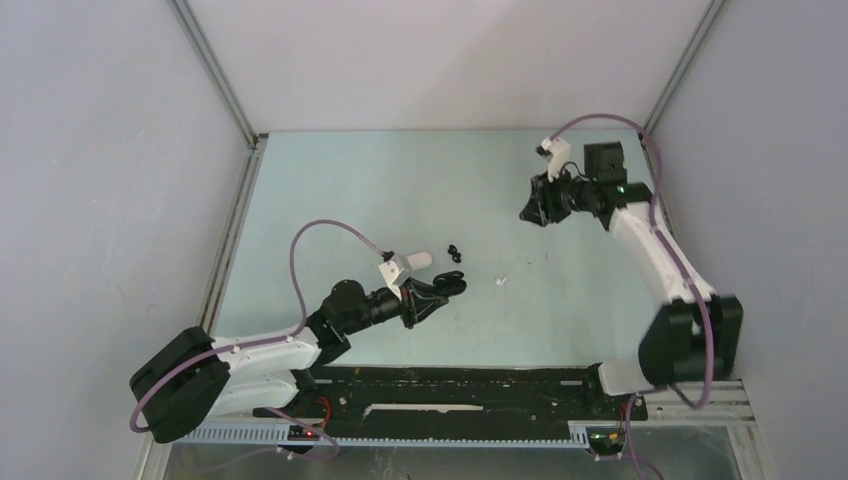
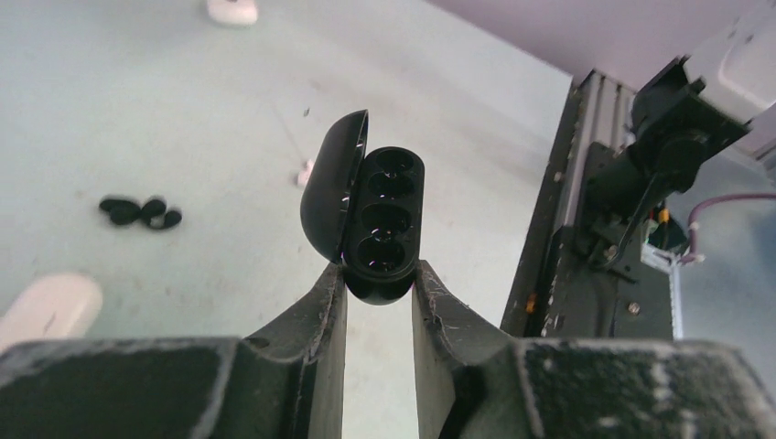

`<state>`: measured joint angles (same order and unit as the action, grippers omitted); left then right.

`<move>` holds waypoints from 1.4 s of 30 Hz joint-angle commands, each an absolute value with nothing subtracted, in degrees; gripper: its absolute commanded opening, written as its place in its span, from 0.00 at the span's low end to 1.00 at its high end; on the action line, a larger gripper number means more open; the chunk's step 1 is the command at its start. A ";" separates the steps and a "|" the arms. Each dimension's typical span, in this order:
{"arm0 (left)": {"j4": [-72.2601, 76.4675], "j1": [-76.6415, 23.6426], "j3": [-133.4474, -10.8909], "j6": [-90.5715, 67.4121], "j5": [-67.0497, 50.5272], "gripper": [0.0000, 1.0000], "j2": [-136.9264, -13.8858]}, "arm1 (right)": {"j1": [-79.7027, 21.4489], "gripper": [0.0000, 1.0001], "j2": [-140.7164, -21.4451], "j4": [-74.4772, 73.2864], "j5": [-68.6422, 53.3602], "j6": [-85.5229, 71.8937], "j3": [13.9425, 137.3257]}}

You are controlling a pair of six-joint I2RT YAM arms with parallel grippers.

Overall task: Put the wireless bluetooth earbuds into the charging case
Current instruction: Pick up the earbud from the center of the board.

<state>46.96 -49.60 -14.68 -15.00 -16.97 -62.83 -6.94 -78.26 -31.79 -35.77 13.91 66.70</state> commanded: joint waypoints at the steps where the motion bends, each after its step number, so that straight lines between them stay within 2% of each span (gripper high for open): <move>1: 48.99 -49.10 -10.89 -15.20 -13.38 0.00 -60.62 | -8.48 0.39 -93.30 -39.06 -41.21 13.21 79.74; 3: 49.42 -48.98 -9.36 -15.53 -12.87 0.00 -59.36 | -10.28 0.38 -97.42 -39.46 -40.97 15.07 81.35; 12: 49.33 -48.49 -4.03 -16.33 -9.70 0.00 -50.52 | -22.11 0.33 -110.88 -40.46 -25.81 24.82 89.90; 17: 48.24 -48.34 -3.05 -16.35 -9.03 0.00 -47.44 | -24.98 0.26 -119.44 -42.44 -25.00 24.47 97.44; 21: 46.93 -48.20 -2.75 -16.44 -8.96 0.00 -45.49 | -26.50 0.26 -124.00 -44.47 -25.84 24.43 101.40; 42: 44.65 -48.03 -2.21 -16.26 -8.88 0.00 -42.80 | -29.31 0.33 -126.75 -45.87 -27.87 24.67 100.95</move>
<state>43.03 -48.34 -2.98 -16.08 -9.56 -43.68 -29.08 -126.63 -45.39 -26.39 24.03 99.61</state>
